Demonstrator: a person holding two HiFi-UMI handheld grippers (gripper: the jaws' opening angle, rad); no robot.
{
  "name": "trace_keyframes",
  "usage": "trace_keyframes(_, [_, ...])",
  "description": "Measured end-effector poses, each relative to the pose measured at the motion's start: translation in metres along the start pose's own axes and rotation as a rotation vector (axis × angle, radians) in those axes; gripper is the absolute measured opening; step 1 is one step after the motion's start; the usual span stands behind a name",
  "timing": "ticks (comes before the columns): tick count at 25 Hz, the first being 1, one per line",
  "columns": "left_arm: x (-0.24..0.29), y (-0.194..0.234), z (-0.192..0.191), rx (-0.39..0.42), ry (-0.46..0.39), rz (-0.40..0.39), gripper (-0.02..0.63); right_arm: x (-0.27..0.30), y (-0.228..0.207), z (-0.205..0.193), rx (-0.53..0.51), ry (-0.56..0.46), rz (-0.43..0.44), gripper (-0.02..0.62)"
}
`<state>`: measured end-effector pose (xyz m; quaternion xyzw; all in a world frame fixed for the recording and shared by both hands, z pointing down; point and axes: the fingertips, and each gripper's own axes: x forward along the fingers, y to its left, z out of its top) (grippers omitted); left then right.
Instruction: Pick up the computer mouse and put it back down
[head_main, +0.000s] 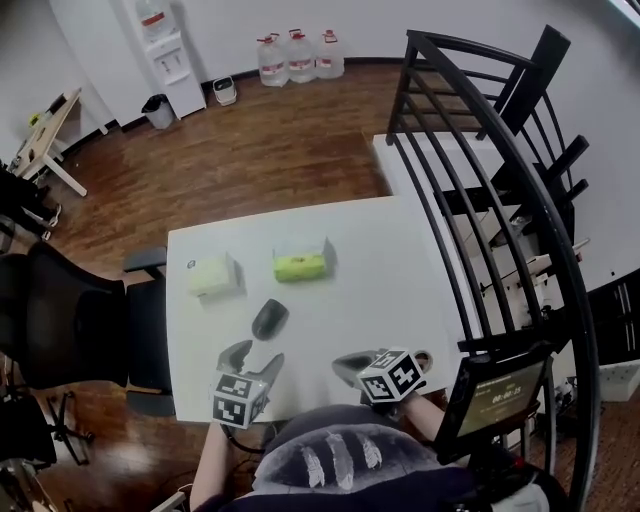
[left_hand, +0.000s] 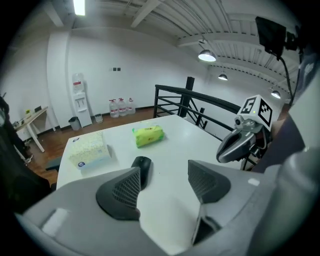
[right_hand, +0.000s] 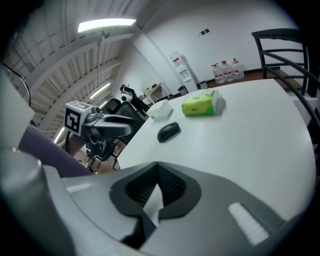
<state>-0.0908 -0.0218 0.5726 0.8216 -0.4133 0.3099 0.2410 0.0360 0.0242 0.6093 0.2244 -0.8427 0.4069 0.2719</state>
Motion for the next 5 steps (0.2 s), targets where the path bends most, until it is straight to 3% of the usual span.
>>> trace_keyframes(5, [-0.001,-0.023,0.000,-0.016,-0.027,-0.039,0.313,0.003,0.001,-0.003,-0.013,0.015,0.019,0.003])
